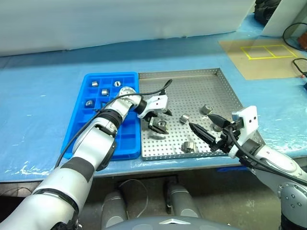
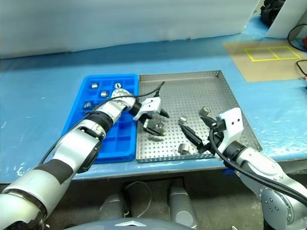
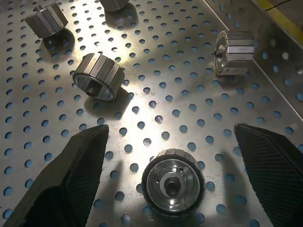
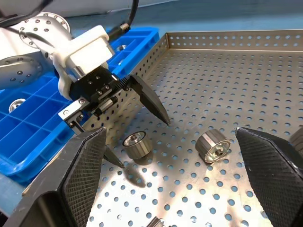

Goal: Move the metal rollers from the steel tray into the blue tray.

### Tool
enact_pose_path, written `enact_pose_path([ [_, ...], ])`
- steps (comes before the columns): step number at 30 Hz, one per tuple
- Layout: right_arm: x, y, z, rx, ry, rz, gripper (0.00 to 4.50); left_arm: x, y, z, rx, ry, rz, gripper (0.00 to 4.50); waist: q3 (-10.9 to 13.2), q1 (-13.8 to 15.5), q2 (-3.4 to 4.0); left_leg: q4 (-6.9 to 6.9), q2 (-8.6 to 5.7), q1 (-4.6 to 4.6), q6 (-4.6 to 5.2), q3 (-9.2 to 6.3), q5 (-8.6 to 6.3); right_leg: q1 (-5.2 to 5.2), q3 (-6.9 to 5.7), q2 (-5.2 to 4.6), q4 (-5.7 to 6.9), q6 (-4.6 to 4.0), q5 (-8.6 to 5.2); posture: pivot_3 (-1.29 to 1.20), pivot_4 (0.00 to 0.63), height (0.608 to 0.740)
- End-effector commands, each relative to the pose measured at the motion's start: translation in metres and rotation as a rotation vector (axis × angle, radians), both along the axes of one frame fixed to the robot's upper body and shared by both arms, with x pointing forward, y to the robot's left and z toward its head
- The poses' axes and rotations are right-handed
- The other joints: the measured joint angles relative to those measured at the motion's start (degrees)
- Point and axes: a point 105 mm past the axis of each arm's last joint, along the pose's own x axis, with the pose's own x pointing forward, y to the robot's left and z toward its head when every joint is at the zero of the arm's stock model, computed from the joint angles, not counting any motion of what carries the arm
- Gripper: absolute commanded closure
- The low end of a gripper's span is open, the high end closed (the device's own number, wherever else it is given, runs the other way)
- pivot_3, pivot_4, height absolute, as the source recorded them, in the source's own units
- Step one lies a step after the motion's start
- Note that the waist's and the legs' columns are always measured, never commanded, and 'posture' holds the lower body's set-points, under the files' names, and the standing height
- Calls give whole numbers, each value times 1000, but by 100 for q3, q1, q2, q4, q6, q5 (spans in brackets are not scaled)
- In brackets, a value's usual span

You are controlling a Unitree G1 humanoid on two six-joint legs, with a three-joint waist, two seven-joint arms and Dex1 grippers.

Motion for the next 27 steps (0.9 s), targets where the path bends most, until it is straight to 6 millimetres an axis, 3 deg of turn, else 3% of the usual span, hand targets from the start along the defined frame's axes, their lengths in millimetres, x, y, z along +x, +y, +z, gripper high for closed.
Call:
enact_pose_path([
  [1,1,-1,9,10,-47,-10,0,8,-2,7,63,-106,-4,17,0,-20,0,0,0,0,6,0,-3,0,0,0,-2,-1,0,-748,150,740],
  [6,4,0,6,11,-48,-14,0,2,7,-9,200,-115,-69,17,0,-122,0,0,0,-7,23,0,-13,0,-2,1,-16,-31,19,-762,150,740],
  [12,6,0,6,19,-59,-33,0,4,19,-13,286,-128,-86,17,-1,-200,1,2,-2,-17,42,0,-22,5,-5,-1,-37,-38,23,-772,150,740],
  [17,7,-2,5,15,-61,-46,0,6,13,-12,258,-144,-65,17,-5,-275,8,4,-2,-6,53,0,-29,33,-10,-3,-62,-39,25,-771,150,740],
  [26,9,0,4,13,-59,-32,0,-1,18,-13,234,-63,-84,2678,-5,-375,8,18,-18,-7,73,-1,-42,51,-10,-15,-76,-38,24,-741,150,740],
  [27,10,0,4,12,-58,-31,0,-1,19,-13,240,-65,-92,2678,-5,-386,8,17,-18,-8,74,-2,-42,51,-12,-15,-76,-38,25,-736,150,740],
])
